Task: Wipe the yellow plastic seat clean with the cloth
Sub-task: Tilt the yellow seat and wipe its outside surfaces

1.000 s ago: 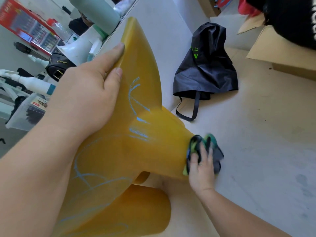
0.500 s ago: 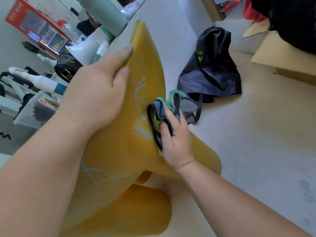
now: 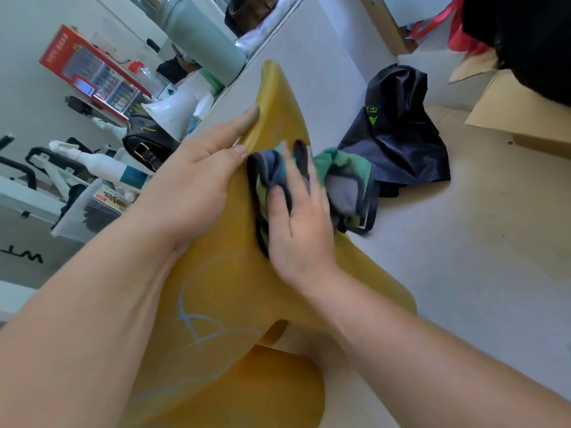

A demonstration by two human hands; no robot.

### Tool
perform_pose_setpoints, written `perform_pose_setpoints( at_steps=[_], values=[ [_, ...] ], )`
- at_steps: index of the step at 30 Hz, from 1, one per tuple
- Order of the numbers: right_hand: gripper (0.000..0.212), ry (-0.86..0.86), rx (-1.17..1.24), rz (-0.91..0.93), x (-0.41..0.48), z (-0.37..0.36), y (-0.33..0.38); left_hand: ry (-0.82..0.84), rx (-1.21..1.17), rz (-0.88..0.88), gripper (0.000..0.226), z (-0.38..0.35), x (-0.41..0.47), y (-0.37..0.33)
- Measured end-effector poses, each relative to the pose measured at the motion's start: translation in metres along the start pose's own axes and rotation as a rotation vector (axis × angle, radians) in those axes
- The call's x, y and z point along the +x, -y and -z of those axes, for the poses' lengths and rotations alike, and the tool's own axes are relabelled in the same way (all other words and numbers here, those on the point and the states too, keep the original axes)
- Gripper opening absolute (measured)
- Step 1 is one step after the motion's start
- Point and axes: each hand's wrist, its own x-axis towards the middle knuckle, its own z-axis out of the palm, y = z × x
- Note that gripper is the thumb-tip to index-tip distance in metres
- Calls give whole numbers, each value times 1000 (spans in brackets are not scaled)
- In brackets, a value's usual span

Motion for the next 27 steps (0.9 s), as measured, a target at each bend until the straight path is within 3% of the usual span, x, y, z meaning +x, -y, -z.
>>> perform_pose_setpoints(
  at_steps=[3,5,8,12,15,18,22,27],
  values=[
    [55,0,115,-37,93,9,6,5,-3,17,47,0,0,-2],
    [52,61,125,-50,104,12,0,-12,23,30,46,2,-1,-5],
    [52,25,107,40,48,11,-6,16,-92,91,41,2,-1,-3],
    [52,7,-102,113,-48,-1,-6,64,-140,54,58,3,-5,6],
    [52,18,-97,150,-35,-3,1,66,-131,39,63,3,-2,6],
    [52,-59,68,36,48,2,4,34,-51,31,62,3,1,3],
    [49,61,140,-206,128,14,13,16,-39,44,62,1,-3,1],
    [49,42,3,-146,45,12,15,0,-117,40,60,2,0,2]
  ],
)
